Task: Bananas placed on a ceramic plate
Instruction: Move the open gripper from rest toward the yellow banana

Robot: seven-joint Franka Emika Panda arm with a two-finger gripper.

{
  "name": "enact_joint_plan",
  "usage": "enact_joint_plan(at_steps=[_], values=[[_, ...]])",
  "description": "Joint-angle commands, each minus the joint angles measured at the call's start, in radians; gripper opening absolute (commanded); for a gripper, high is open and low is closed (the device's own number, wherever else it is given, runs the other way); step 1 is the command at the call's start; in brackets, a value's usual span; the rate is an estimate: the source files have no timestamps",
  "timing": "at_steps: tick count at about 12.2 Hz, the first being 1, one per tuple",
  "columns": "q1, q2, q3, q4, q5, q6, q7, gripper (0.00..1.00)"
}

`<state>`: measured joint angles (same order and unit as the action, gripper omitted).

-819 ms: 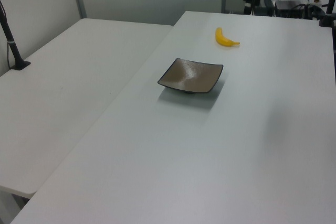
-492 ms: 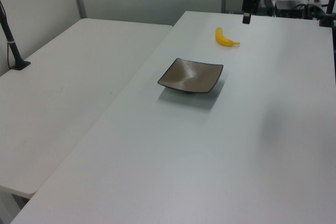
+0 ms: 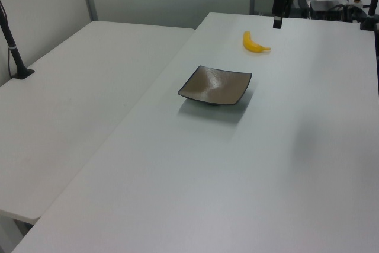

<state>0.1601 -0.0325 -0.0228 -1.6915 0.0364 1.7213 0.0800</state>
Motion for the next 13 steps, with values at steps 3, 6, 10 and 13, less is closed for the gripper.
enact_joint_plan(at_steps=[3,6,10,13], values=[[0.004,0.031,-0.009,-0.016,0.019,0.03,-0.072,1.0],[-0.013,0.121,-0.022,0.1,0.01,0.02,-0.075,1.0],[-0.15,0.302,-0.022,0.338,0.02,-0.009,-0.072,1.0],[-0.237,0.384,-0.023,0.447,0.02,-0.005,-0.046,1.0]])
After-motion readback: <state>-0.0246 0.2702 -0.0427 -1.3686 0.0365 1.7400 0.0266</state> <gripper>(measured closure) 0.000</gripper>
